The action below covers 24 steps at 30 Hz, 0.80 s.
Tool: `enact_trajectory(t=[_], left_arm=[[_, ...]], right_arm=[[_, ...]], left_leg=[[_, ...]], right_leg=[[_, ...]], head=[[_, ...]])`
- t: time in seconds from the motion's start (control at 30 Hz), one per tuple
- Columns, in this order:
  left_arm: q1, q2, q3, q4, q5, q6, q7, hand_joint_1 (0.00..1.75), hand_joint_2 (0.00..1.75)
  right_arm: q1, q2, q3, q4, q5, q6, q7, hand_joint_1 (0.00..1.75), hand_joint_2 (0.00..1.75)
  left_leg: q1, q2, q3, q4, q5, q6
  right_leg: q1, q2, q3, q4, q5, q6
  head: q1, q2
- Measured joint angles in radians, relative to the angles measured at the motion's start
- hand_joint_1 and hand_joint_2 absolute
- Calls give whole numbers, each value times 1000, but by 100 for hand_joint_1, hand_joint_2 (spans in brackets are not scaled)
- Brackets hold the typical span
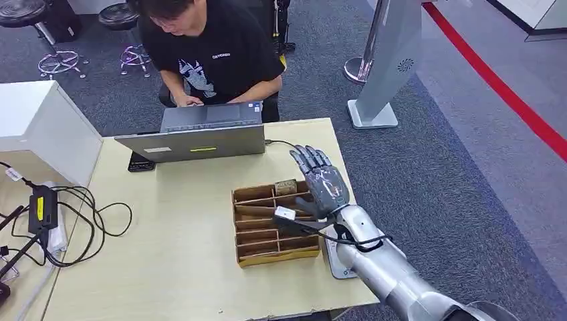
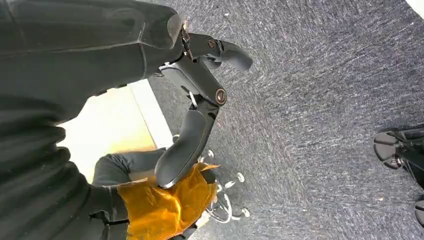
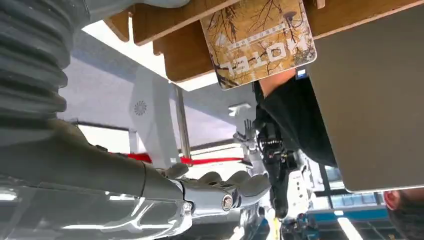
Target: Pass the card to the sensor for recognition and then transmit it.
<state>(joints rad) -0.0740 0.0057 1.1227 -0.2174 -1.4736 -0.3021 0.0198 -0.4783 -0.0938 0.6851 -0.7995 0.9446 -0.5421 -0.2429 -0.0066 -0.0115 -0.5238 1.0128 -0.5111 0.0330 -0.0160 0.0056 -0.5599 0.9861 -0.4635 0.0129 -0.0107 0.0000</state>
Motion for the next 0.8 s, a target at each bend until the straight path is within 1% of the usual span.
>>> enact_trajectory(t=[0.13,0.3,0.8], left_arm=[[0,0,0,0,0,0,0,0,175],[0,0,0,0,2,0,0,0,175],[0,0,0,0,2,0,0,0,175]], right_arm=[[5,0,-17,-23,-59,47,-39,0,175],[17,-2,-27,-60,-85,91,-54,0,175],[33,-4,-27,-88,-91,99,-58,0,175]], left_leg=[[0,0,0,0,0,0],[0,0,-1,0,0,0],[0,0,-2,0,0,0]], right_leg=[[0,0,0,0,0,0],[0,0,-1,0,0,0],[0,0,-2,0,0,0]], head=[[0,0],[0,0],[0,0]])
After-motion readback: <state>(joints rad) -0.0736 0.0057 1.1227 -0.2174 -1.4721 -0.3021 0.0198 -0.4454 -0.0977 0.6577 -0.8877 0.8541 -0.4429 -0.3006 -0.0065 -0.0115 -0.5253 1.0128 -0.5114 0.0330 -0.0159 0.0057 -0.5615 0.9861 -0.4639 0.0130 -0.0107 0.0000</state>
